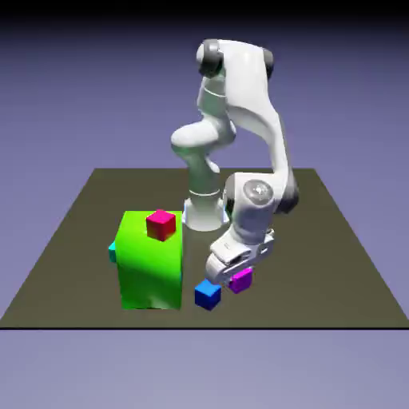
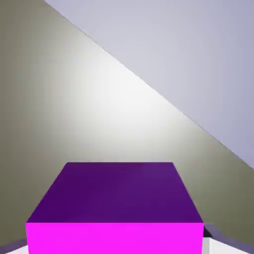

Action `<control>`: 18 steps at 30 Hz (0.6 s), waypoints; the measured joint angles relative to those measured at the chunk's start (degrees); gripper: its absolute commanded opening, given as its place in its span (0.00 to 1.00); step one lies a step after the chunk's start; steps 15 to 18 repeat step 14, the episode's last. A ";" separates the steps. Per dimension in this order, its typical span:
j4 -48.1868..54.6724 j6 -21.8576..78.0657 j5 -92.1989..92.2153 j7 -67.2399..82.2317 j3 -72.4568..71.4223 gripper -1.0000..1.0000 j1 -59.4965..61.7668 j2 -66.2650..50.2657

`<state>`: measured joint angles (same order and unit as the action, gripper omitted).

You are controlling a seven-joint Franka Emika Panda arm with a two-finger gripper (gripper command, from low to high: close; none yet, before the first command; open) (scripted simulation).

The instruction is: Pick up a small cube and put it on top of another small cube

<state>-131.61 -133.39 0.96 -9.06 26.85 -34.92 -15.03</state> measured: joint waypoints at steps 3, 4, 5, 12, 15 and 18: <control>-5.16 -2.56 -6.79 2.99 -3.64 0.00 6.21 5.62; -6.89 -3.41 -9.07 4.00 -4.86 0.00 8.30 7.50; -7.37 -3.65 -9.70 4.27 -5.19 0.00 8.91 8.02; -8.80 -14.37 -6.80 6.12 -7.03 1.00 11.29 -1.44; -8.49 -12.04 -7.46 5.70 -6.62 1.00 10.76 0.63; -8.49 -12.04 -7.46 5.70 -6.62 1.00 10.76 0.63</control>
